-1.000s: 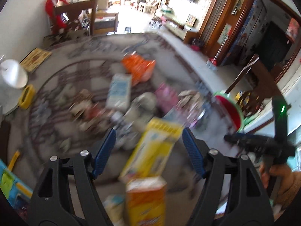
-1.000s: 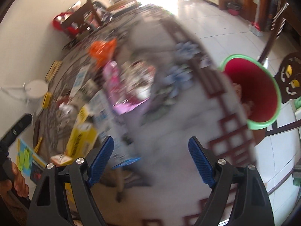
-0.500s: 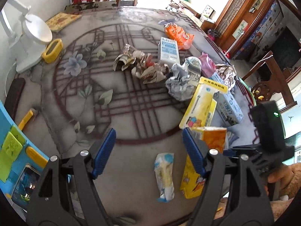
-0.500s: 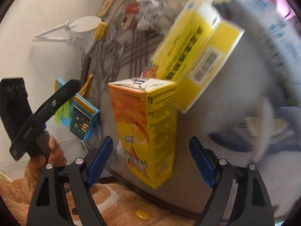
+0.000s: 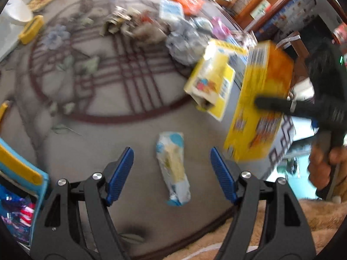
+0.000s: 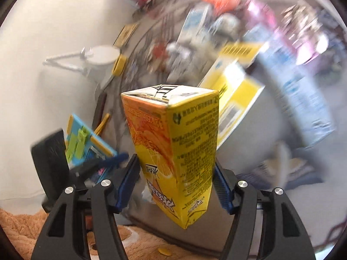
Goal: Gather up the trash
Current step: 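Grasp the yellow juice carton with the right gripper while the left grasps a small wrapper, then carry the yellow juice carton with the right gripper toward the red bucket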
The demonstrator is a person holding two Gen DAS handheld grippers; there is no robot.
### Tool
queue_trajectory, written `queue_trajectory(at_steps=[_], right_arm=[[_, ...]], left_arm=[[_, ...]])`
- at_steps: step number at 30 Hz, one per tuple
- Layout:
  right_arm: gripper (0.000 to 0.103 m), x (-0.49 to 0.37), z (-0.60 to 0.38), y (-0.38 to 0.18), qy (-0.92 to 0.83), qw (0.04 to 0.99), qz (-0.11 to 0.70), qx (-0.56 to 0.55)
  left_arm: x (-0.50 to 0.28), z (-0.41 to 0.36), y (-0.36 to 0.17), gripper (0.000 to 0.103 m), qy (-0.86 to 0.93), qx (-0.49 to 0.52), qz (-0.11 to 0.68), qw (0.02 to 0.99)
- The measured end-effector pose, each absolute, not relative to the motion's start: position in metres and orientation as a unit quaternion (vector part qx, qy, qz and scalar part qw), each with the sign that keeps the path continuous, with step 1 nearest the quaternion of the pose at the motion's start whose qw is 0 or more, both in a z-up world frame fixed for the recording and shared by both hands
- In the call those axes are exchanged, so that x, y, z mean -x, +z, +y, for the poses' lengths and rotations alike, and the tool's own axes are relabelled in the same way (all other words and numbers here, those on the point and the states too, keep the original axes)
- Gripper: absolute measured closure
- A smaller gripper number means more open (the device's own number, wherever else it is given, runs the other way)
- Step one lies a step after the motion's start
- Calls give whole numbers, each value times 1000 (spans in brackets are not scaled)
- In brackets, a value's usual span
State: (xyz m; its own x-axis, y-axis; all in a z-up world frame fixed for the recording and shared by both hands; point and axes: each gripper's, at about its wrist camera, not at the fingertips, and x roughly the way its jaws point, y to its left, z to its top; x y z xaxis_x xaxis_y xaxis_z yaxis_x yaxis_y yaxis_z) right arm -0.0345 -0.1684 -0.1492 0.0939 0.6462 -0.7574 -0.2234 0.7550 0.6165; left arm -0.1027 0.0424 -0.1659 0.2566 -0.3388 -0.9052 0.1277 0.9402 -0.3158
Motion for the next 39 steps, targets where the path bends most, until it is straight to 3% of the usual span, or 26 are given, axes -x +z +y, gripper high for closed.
queue_trajectory(at_steps=[7,13,15,17,24,39], right_arm=[[40,36,-186,-139,280,739,584,-183],[40,38,-189,-138,281,743,577,-190],[40,39,-188,-135,281,746,574,-188],[40,40,-188,-132,281,749,570,-186],[40,47,-200,-121,276,761,557,-185],[40,33,-210,-91,263,793,524,-166]], left_arm=[[106,24,-181,34,-176,71,618,763],[112,15,-187,67,-170,60,631,754],[110,15,-188,83,-166,61,632,755],[110,15,-187,89,-161,61,628,759],[98,20,-161,94,-140,50,579,802],[32,1,-87,94,-144,107,466,866]])
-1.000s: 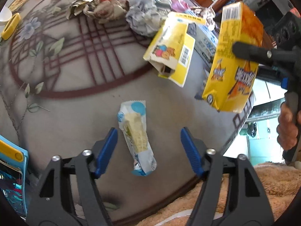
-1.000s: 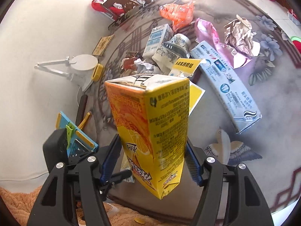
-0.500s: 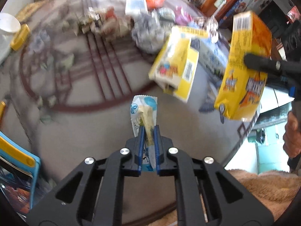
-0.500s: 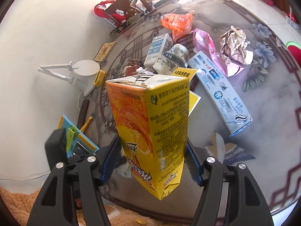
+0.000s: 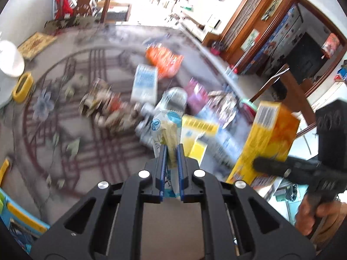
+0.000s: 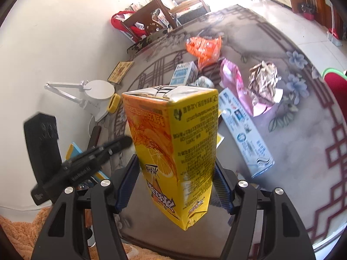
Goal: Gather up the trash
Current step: 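Carry the yellow juice carton with the right gripper toward the red bucket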
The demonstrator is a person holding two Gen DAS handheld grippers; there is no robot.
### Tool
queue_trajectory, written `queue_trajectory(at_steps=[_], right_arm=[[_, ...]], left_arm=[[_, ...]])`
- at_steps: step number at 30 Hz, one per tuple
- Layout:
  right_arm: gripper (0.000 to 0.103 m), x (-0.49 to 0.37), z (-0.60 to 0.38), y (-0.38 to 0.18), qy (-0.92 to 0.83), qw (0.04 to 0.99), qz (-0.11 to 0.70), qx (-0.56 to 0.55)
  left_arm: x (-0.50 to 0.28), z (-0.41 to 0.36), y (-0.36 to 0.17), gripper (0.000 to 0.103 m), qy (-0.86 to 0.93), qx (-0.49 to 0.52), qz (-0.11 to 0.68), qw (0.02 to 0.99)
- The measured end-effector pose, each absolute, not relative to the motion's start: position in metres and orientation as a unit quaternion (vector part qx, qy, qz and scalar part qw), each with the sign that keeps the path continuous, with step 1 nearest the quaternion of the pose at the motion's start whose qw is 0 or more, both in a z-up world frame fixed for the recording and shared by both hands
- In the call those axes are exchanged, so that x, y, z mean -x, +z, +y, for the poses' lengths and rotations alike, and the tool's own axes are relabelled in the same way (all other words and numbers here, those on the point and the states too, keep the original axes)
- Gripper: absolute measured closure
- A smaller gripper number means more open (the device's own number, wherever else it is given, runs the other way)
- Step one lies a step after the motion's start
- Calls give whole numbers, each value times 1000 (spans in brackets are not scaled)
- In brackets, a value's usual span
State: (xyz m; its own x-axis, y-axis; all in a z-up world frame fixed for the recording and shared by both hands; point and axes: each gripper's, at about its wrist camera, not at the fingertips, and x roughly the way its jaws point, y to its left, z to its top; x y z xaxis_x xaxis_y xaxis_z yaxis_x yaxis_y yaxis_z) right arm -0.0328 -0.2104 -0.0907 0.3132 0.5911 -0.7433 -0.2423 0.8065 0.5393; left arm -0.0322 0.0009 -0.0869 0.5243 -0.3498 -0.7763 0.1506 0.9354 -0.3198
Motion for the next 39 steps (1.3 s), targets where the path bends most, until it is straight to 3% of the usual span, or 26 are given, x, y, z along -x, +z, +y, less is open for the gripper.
queue_trajectory(at_steps=[9,39], right_arm=[[40,25,-220,-84,255,799,519,-167],[40,-9,-297,-91,238,793,527,-190]], left_arm=[[15,-25,-65,94,-166,114,441,875],[-13,-92,-81,94,-163,111,467,862]])
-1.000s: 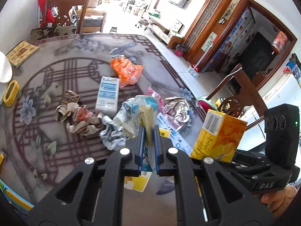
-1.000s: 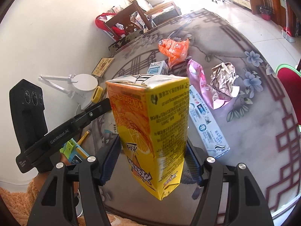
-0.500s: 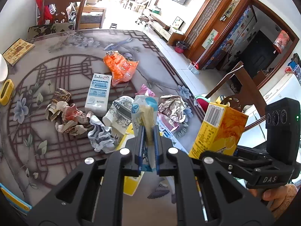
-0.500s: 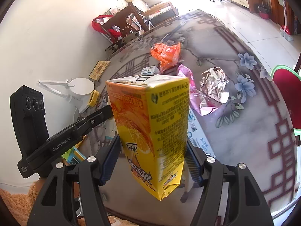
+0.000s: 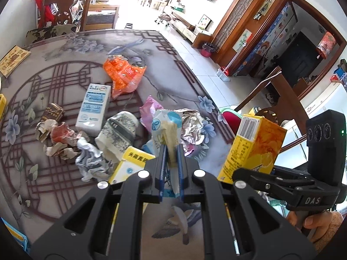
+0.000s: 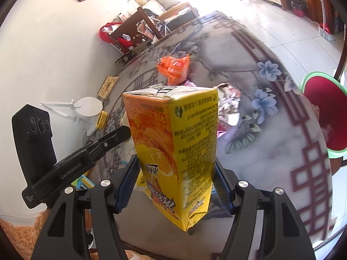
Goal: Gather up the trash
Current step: 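Carry the yellow juice carton with the right gripper toward the red bucket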
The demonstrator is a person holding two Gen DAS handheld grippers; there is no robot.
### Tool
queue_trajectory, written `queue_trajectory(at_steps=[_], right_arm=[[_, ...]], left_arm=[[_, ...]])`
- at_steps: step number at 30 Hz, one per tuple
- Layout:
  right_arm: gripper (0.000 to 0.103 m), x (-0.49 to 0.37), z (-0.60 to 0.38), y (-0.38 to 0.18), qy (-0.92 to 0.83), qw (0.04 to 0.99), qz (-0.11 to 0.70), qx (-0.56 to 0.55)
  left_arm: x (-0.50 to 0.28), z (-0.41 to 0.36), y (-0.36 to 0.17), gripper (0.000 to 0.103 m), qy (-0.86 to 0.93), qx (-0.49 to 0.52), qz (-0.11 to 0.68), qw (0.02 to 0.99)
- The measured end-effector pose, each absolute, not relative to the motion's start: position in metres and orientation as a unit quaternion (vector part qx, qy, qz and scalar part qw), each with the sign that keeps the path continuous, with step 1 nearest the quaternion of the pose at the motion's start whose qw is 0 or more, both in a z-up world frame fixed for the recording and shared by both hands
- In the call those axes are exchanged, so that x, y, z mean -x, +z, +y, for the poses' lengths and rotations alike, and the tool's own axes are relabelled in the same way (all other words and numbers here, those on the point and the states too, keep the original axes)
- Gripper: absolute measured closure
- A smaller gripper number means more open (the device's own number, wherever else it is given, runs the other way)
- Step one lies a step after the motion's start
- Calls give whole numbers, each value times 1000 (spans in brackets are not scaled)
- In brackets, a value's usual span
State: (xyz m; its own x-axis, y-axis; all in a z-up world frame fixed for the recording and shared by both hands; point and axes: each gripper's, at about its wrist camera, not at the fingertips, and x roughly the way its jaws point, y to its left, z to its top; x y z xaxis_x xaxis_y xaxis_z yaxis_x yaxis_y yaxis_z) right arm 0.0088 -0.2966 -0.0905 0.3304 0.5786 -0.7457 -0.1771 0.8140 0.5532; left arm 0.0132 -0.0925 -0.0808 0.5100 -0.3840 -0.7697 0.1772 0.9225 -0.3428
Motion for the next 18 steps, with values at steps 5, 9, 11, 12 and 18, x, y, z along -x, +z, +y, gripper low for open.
queue_trajectory(at_steps=[5,9,11,12,18], right_arm=[[40,-14,-320,-92,229,794,529,-193],[40,-19,-337,-92,224,795,529,-195],[40,-21,-346,-92,223,794,530,-197],[39,-23,-352,-93,222,794,530,-198],[39,-30,-377,-96,221,793,530,-205]], left_arm=[[-21,-114,-82,94,-168,110,470,860],[-26,-130,-82,94,-172,109,470,859],[-27,-139,-82,94,-173,108,470,859],[-29,-144,-82,94,-173,108,471,858],[-34,-168,-82,94,-171,103,472,859]])
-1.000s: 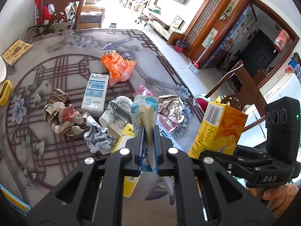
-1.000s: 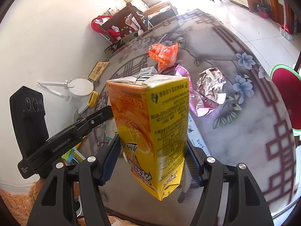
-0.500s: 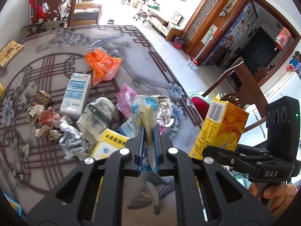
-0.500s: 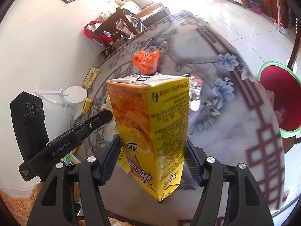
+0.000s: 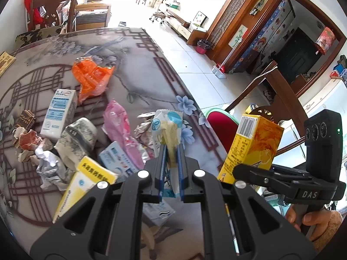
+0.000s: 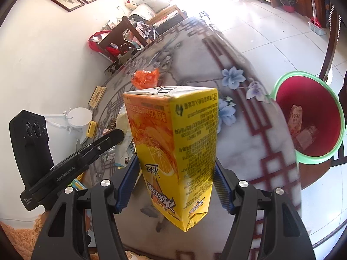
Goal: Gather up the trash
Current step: 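Carry the yellow juice carton with the right gripper toward the red bucket, then drop the yellow carton into the bucket with the right gripper while the left drops the wrapper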
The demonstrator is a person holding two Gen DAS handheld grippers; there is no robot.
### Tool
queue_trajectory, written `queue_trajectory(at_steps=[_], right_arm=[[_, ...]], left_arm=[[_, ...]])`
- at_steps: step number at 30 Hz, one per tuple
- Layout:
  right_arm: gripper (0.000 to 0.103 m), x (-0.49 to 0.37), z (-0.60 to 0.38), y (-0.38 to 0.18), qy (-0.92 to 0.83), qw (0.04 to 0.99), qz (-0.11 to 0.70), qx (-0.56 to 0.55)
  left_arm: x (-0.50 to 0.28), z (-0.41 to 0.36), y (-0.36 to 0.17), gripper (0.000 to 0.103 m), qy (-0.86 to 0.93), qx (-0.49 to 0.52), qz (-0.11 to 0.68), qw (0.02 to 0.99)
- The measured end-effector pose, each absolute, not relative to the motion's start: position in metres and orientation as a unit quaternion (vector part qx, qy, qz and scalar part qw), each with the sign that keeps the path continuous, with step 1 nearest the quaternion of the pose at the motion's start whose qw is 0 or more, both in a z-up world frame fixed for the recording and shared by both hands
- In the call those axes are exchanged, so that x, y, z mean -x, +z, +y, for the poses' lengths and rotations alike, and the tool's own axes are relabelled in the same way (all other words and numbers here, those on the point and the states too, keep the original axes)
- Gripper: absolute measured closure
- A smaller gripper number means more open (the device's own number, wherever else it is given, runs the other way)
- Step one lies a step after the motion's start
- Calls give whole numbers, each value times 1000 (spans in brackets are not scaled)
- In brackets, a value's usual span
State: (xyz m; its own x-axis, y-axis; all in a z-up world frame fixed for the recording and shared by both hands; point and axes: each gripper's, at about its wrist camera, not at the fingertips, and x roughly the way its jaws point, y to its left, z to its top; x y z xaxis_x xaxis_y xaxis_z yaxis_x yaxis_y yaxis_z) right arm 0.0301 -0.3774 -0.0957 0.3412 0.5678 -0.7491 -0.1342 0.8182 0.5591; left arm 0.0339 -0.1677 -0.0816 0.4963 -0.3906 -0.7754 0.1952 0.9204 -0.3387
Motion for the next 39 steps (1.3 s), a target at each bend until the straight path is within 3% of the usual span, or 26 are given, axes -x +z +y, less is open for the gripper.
queue_trajectory(at_steps=[16,30,35,39], right_arm=[[39,-53,-477,-113,160,802,519,-250],[39,-100,-562,-126,5,855,487,-176],[25,-106,-577,-144,-16,845,497,-196],[23,-102,-595,-151,-27,830,506,-233]], left_arm=[[-44,-223,-83,94,-163,75,486,855],[-70,-264,-87,94,-187,72,495,846],[-88,-296,-88,94,-217,53,496,839],[-104,-323,-91,94,-246,39,496,832]])
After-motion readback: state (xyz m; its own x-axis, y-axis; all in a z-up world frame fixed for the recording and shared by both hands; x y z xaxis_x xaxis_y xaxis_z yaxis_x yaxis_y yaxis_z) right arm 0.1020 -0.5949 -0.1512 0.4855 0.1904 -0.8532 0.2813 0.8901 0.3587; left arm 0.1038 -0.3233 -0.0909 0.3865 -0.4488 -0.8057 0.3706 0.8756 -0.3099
